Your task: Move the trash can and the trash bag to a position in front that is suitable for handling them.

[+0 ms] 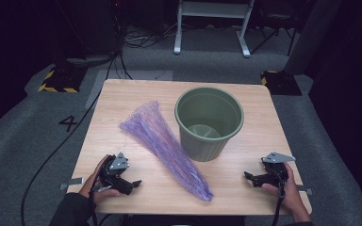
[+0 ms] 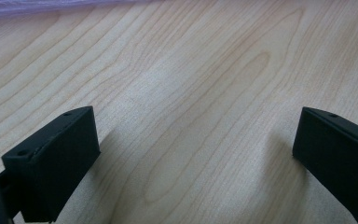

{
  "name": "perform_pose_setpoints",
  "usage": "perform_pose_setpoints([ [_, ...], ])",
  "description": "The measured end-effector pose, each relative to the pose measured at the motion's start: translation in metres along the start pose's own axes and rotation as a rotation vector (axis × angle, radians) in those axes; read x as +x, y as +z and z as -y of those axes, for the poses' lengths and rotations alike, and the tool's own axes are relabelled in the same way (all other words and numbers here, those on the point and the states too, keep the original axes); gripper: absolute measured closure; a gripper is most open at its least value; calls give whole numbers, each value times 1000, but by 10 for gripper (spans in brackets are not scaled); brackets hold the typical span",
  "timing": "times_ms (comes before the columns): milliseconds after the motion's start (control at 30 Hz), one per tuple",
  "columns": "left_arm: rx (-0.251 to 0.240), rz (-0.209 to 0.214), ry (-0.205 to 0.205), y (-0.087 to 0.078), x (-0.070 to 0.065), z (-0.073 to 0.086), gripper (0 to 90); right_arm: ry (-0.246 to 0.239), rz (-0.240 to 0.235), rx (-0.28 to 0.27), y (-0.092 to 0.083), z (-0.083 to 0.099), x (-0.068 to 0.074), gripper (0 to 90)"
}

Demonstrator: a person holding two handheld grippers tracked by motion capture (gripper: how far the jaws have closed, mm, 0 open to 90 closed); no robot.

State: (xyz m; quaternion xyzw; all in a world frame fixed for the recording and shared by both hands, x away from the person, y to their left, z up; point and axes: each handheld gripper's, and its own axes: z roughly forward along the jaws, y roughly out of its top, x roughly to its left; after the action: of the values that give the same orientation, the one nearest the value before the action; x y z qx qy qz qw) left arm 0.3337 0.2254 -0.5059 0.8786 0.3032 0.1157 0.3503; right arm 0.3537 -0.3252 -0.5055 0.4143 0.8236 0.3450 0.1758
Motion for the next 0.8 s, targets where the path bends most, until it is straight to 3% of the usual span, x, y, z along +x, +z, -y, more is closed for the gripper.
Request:
perform_pose_setpoints([
  [367, -6, -24, -16, 1, -5, -1, 14, -1, -2, 0, 0, 0, 0, 3],
  [567, -19, -28, -13, 2, -10, -4, 78, 0, 2, 0, 0, 0, 0, 3],
  [633, -22, -15, -4, 2, -10, -7, 156, 0, 3, 0, 0, 0, 0, 3],
  [800, -17, -18, -6, 4, -11, -11, 157, 3, 5, -1, 0, 0, 0, 4],
])
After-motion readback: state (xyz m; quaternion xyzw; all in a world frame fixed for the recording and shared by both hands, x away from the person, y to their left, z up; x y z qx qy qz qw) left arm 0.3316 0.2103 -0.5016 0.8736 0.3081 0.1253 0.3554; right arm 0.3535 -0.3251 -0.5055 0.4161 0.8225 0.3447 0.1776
